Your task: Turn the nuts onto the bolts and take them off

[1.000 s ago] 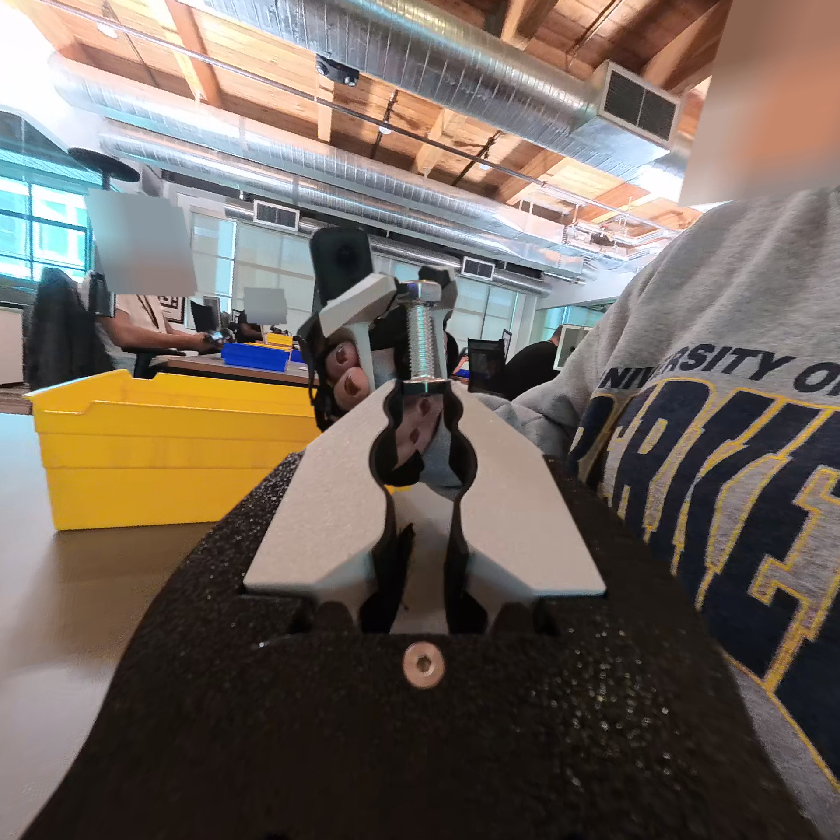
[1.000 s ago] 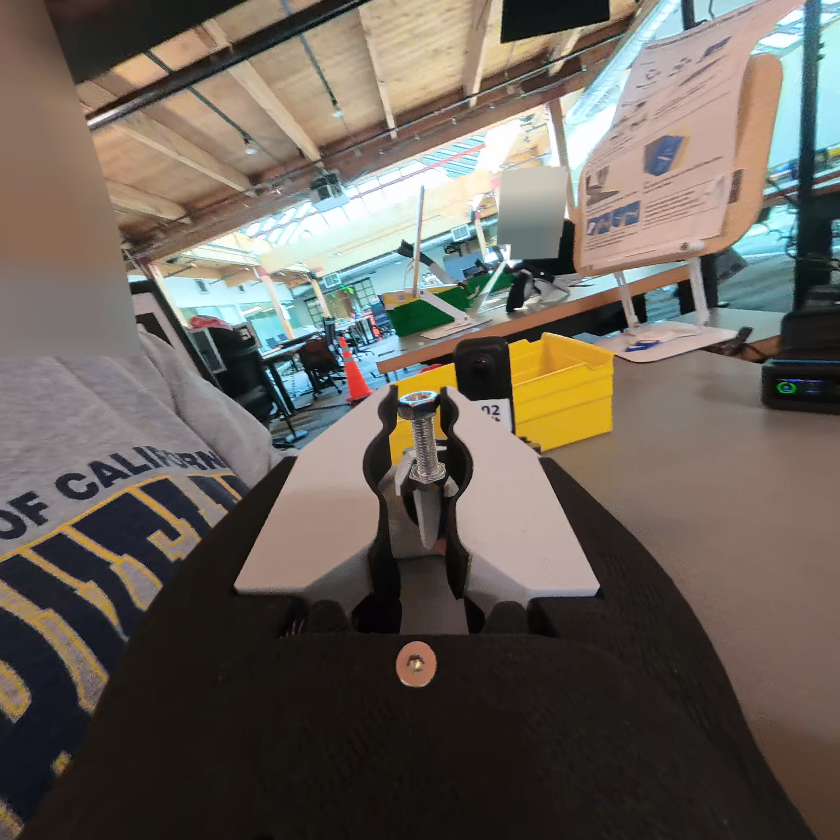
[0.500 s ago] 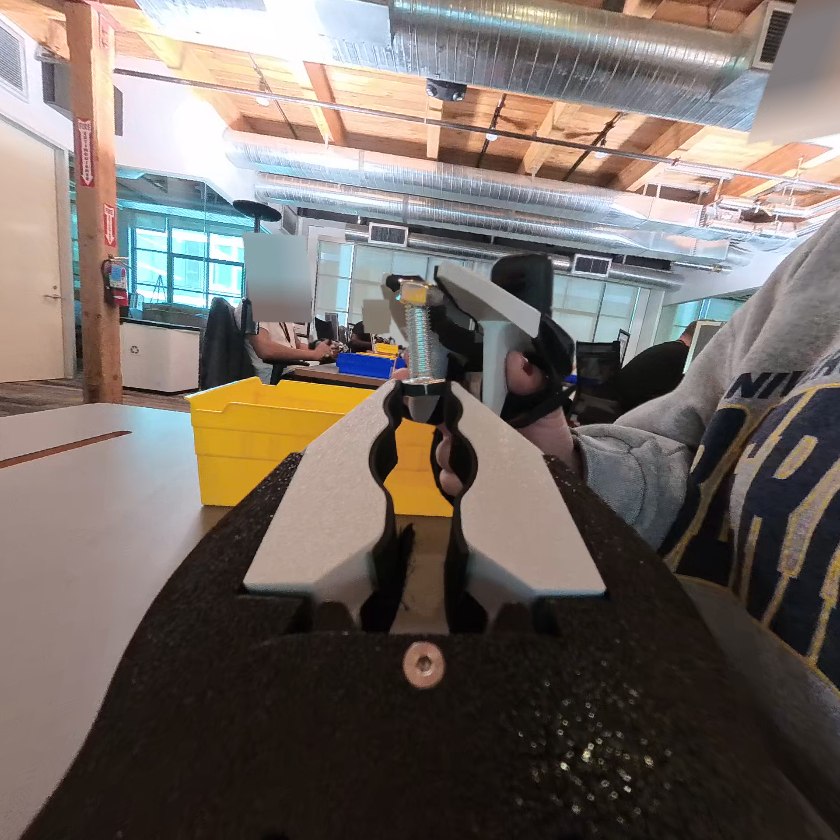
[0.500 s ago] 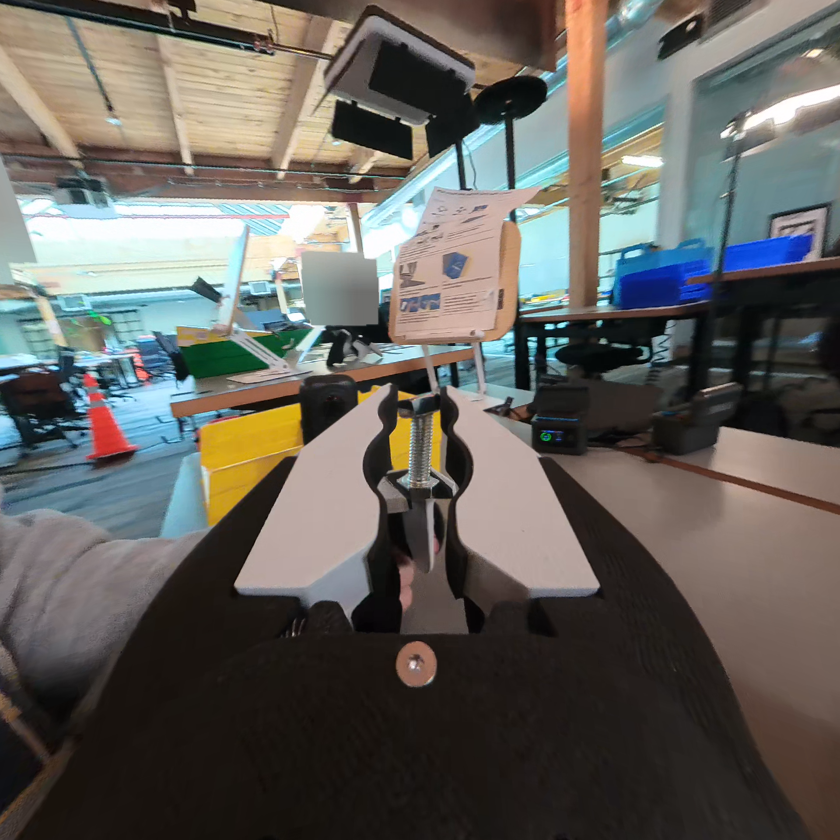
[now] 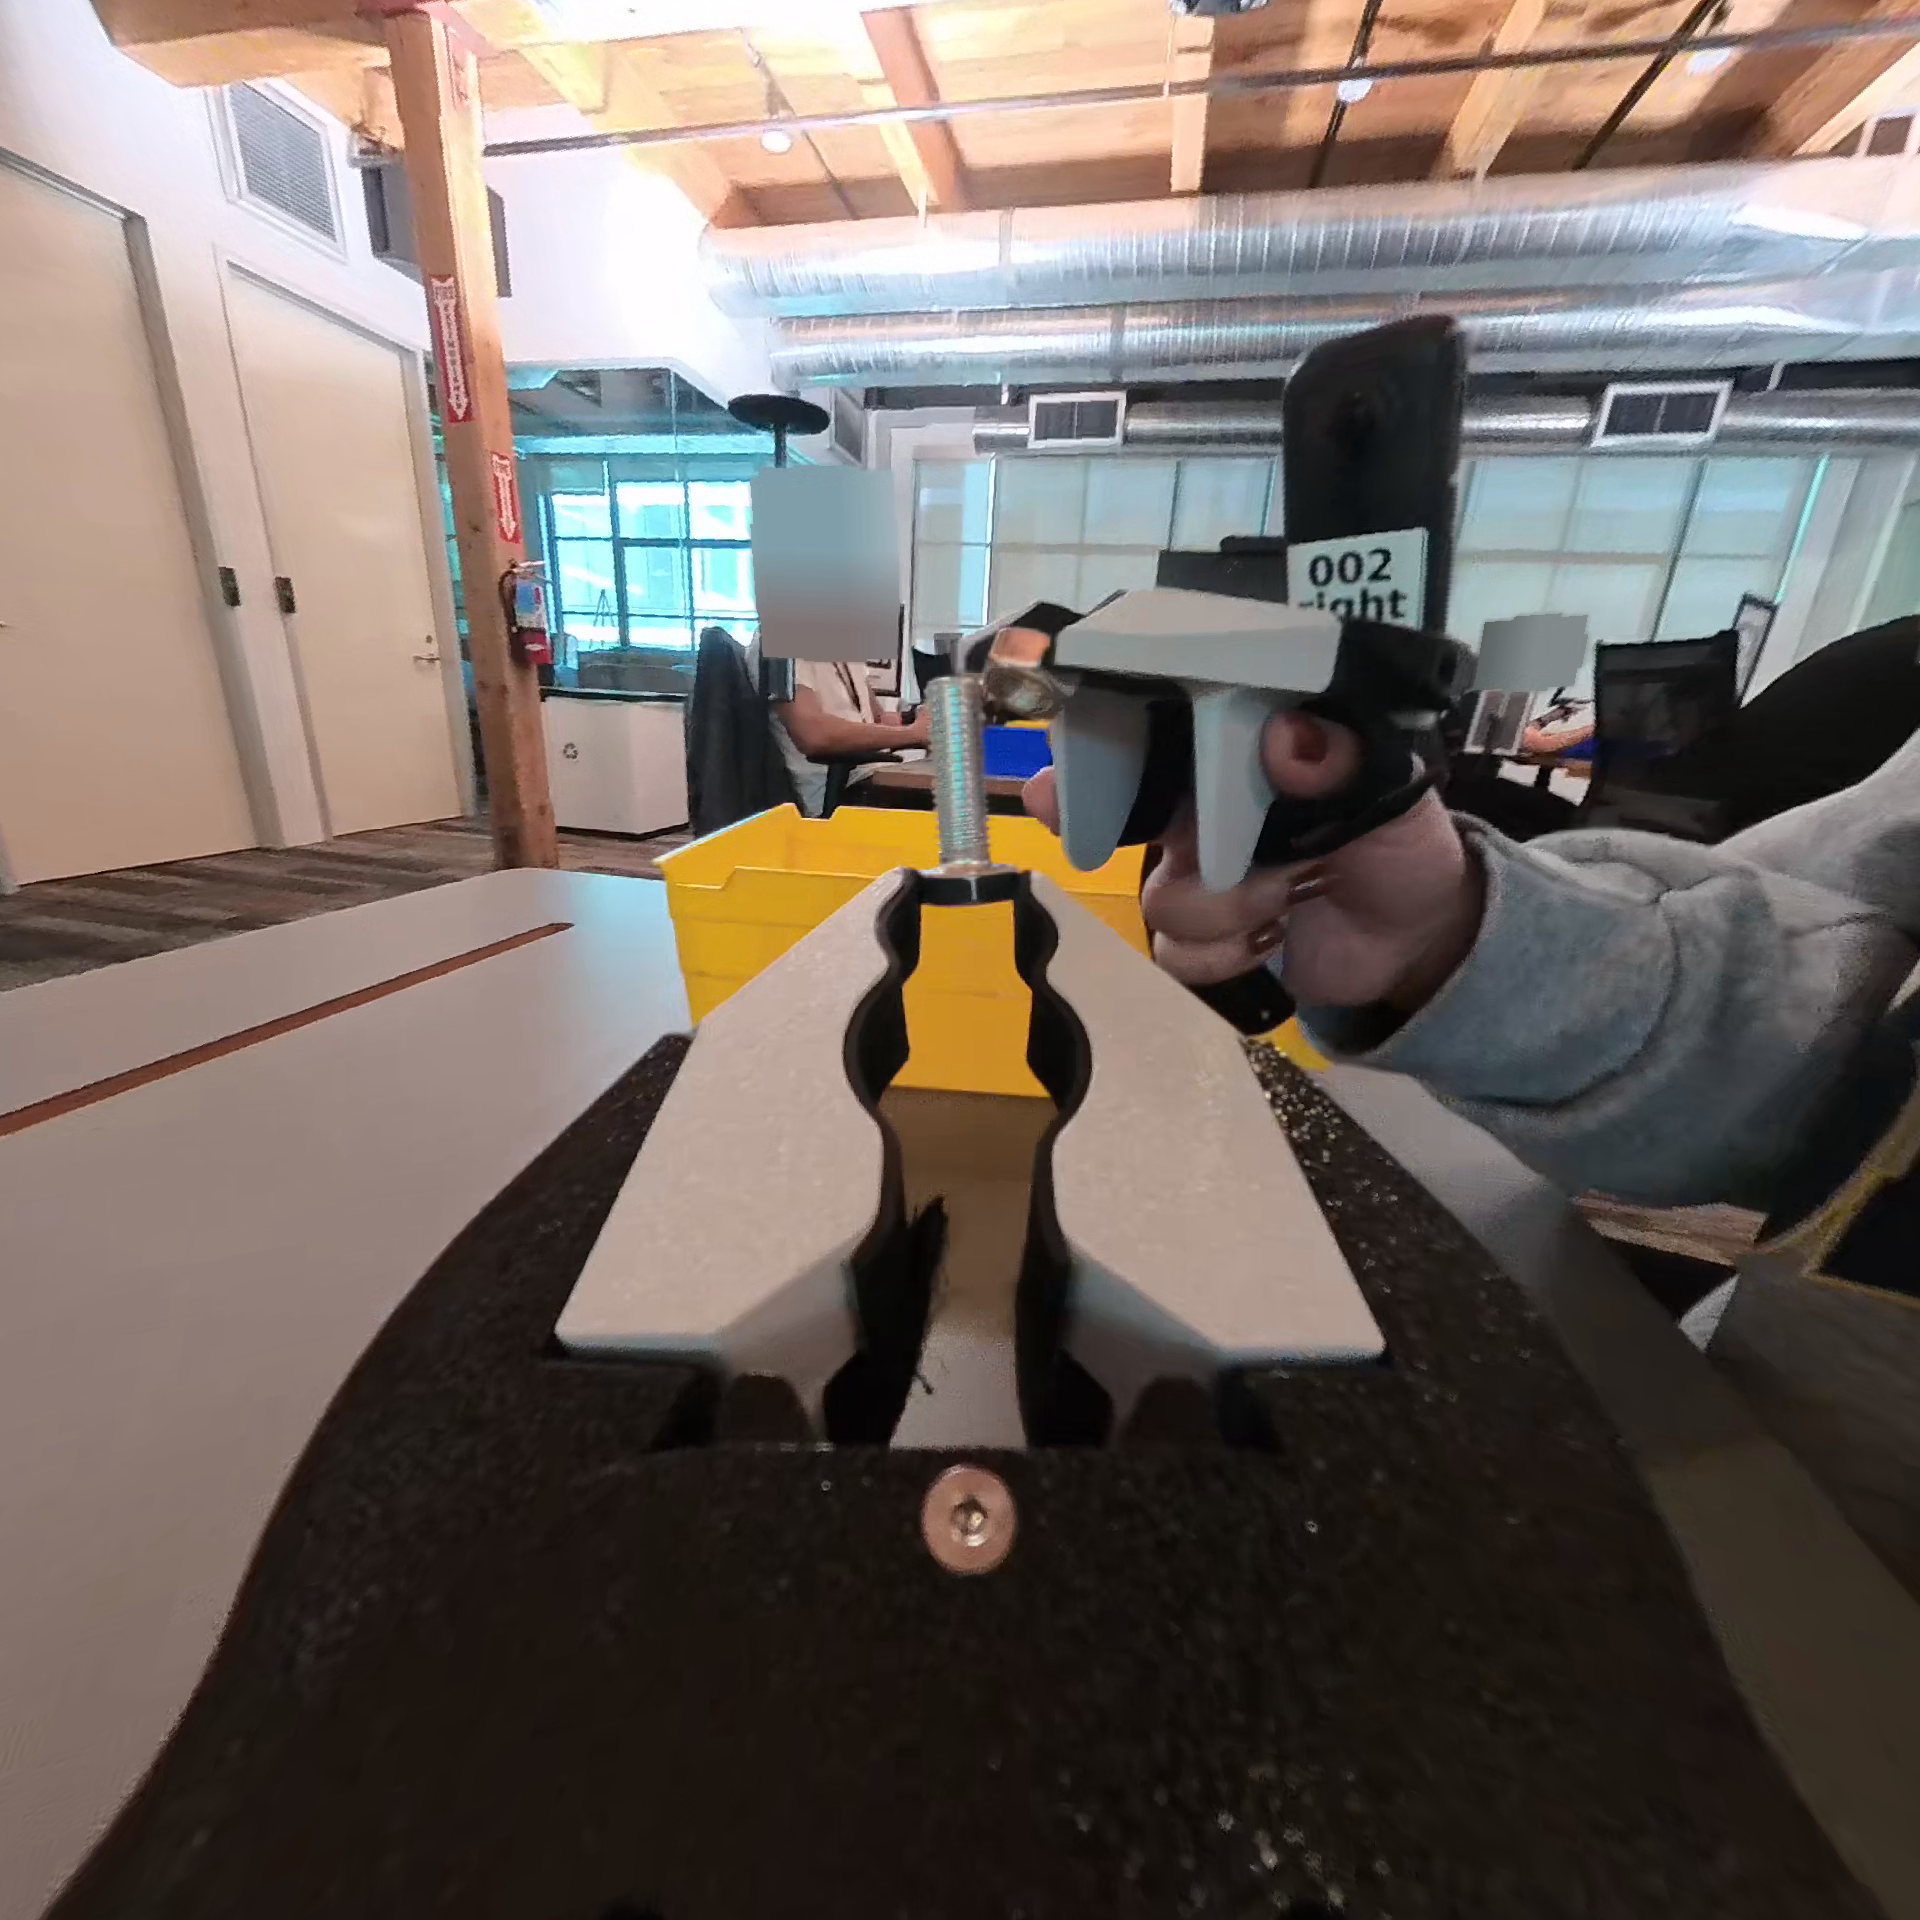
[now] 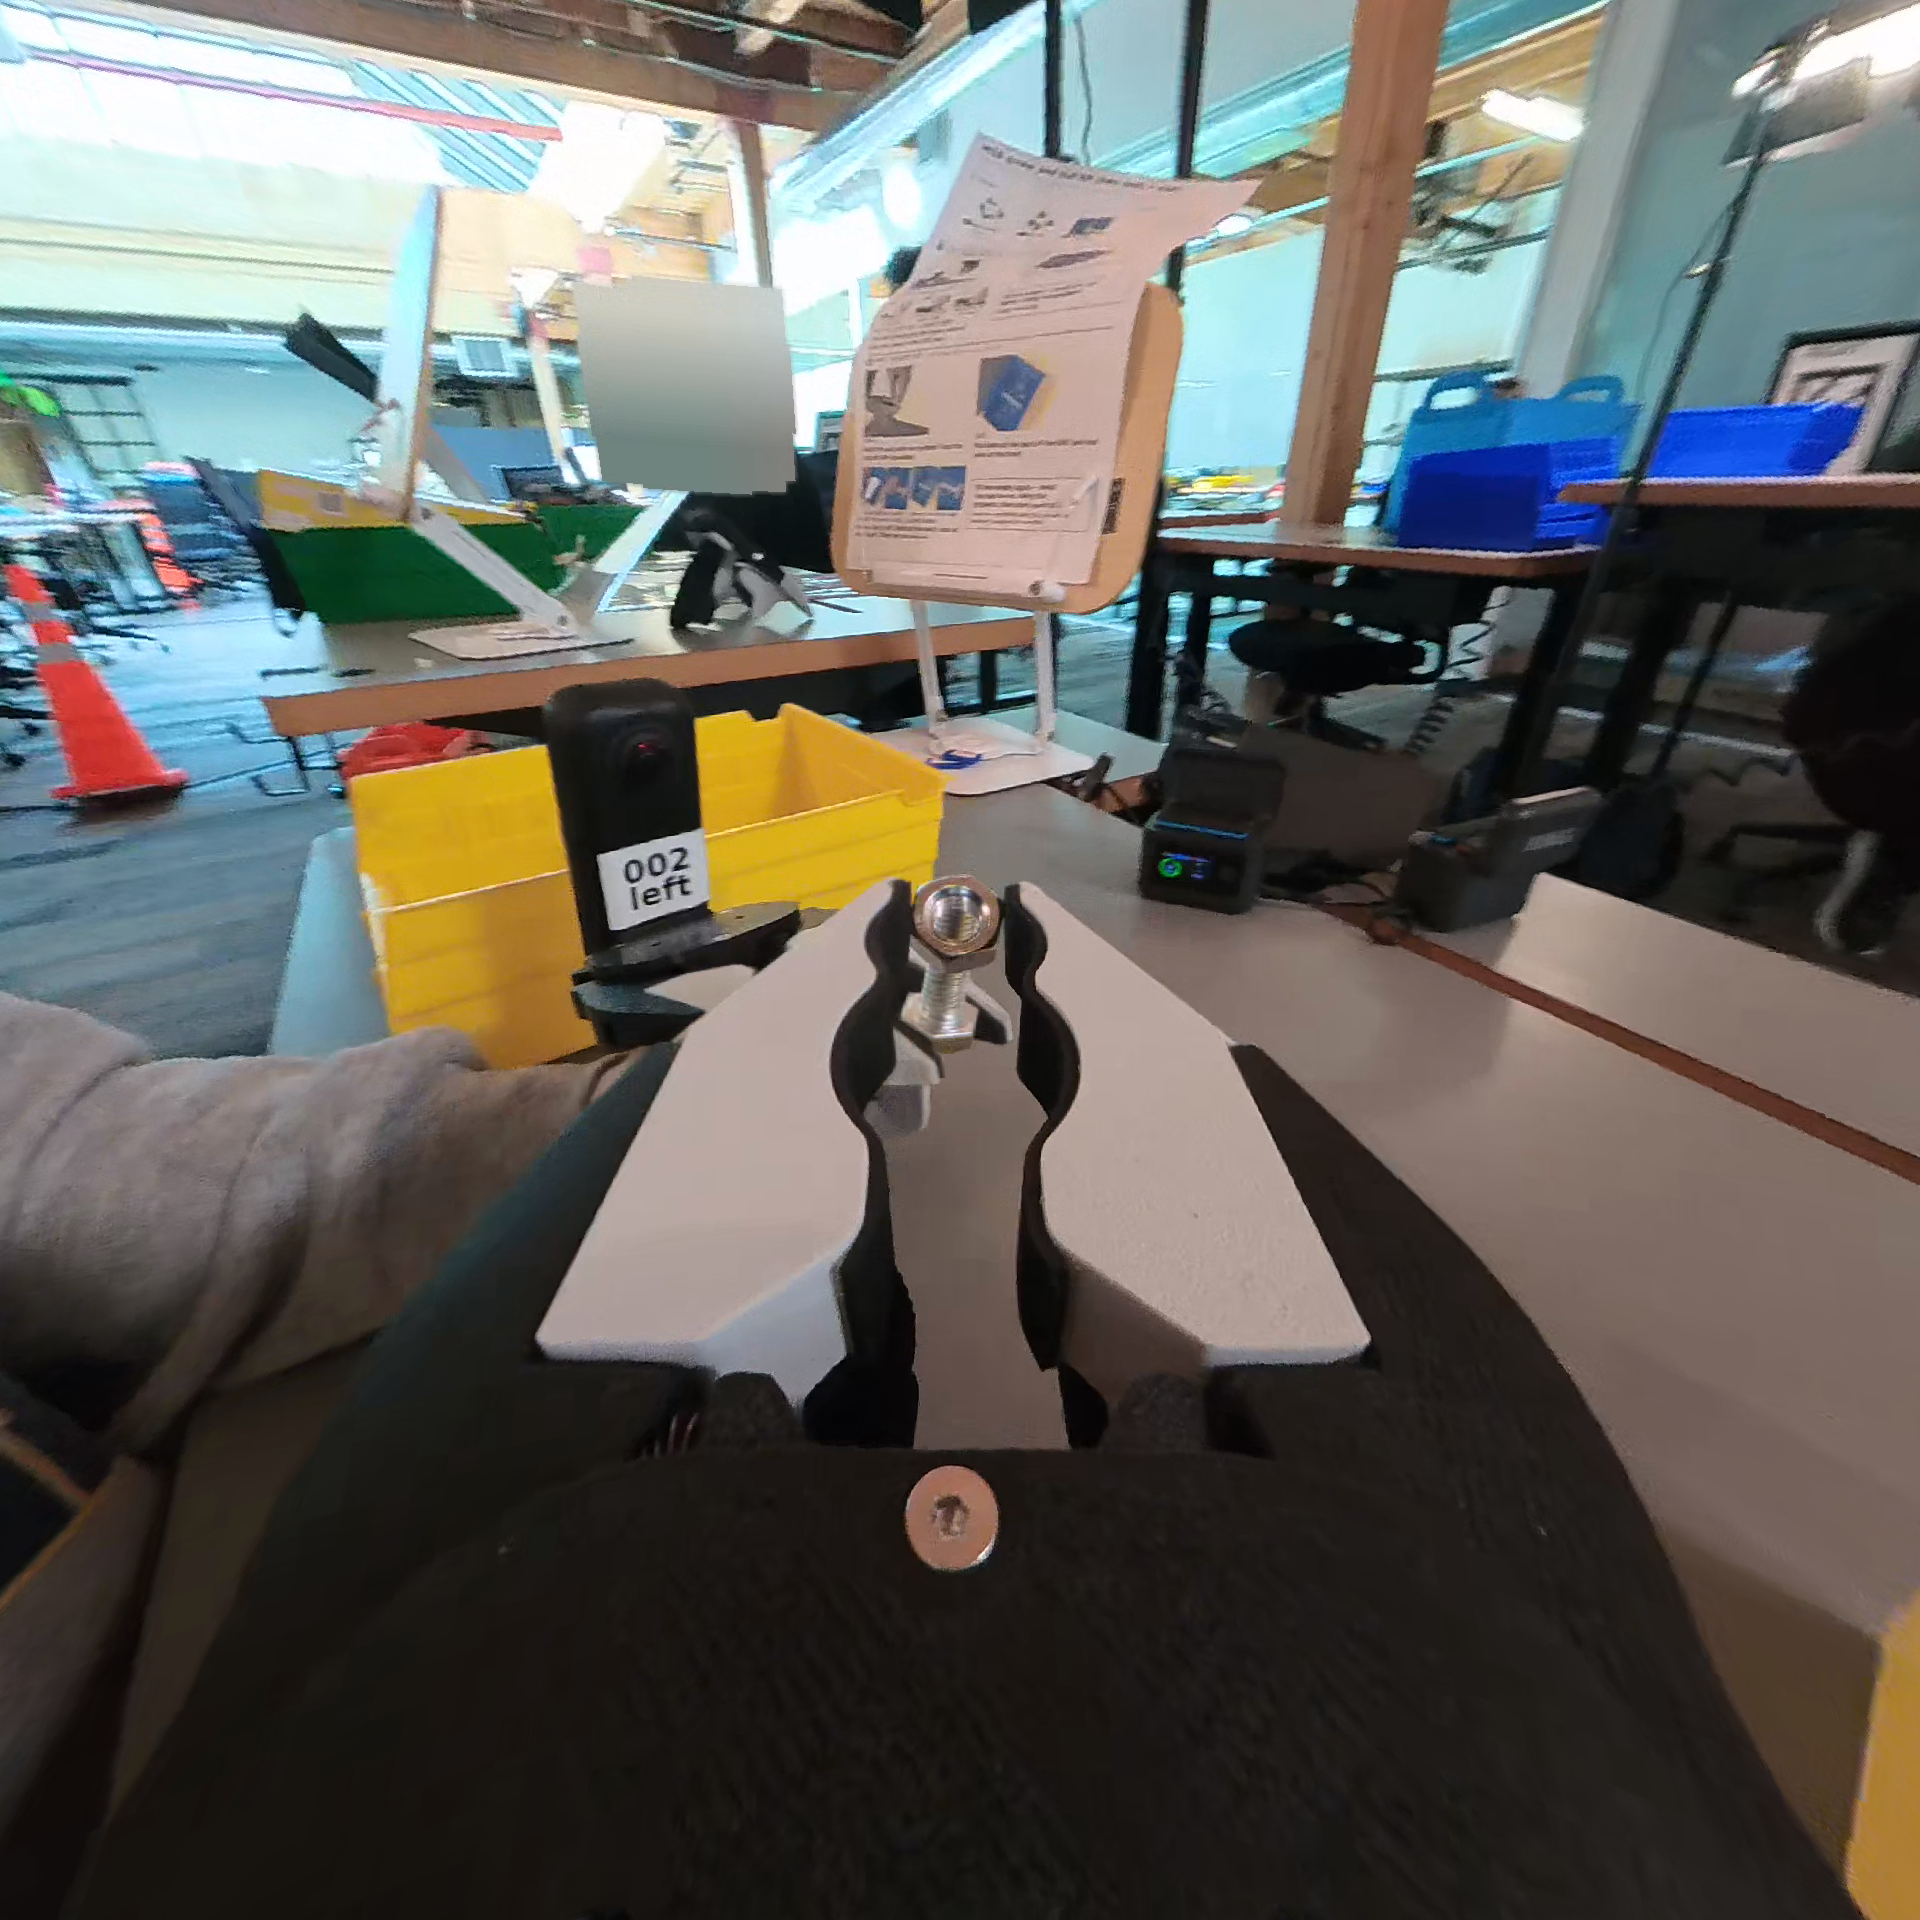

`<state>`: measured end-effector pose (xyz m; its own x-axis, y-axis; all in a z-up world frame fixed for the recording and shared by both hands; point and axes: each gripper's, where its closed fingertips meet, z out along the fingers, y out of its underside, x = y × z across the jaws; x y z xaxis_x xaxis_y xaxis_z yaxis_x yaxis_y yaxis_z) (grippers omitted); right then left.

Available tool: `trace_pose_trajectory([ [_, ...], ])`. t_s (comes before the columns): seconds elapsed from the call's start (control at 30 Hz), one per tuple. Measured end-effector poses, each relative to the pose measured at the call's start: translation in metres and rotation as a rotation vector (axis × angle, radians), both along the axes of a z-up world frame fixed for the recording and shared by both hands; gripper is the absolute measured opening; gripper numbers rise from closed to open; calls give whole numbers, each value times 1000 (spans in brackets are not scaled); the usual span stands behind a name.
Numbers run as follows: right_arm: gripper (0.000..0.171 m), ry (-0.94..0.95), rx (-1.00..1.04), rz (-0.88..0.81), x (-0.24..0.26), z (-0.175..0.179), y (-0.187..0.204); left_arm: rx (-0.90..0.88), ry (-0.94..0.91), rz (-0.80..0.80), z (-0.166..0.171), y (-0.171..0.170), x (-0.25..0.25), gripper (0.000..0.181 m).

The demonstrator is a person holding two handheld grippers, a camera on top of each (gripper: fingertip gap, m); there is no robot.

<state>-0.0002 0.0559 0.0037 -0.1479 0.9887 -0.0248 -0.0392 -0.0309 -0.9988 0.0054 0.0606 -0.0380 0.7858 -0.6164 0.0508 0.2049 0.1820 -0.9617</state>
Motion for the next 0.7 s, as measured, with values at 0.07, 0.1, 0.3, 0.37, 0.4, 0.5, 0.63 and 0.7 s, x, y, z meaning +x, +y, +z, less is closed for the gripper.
trace_pose_trajectory([
  [0.07,16,-30,-9,55,2,1,0,1,43,17,-2,0,-1,15],
  [0.1,16,-60,2,83,2,-1,0,4,79,25,-3,0,0,15],
  [0.3,16,-214,125,240,5,-8,-11,22,160,-42,-6,-7,18,15],
  [0.37,16,-237,136,299,8,-7,-16,25,133,-88,-4,-11,22,15],
  [0.4,16,-248,140,330,9,-7,-18,27,130,-107,-4,-12,24,15],
  [0.5,16,-283,119,448,16,-5,-26,32,109,-185,-1,-20,32,15],
  [0.63,16,-358,107,593,26,-8,-35,-1,88,-313,-5,-29,45,16],
  [0.7,16,-398,125,640,31,-12,-37,-20,90,-355,-8,-31,50,16],
])
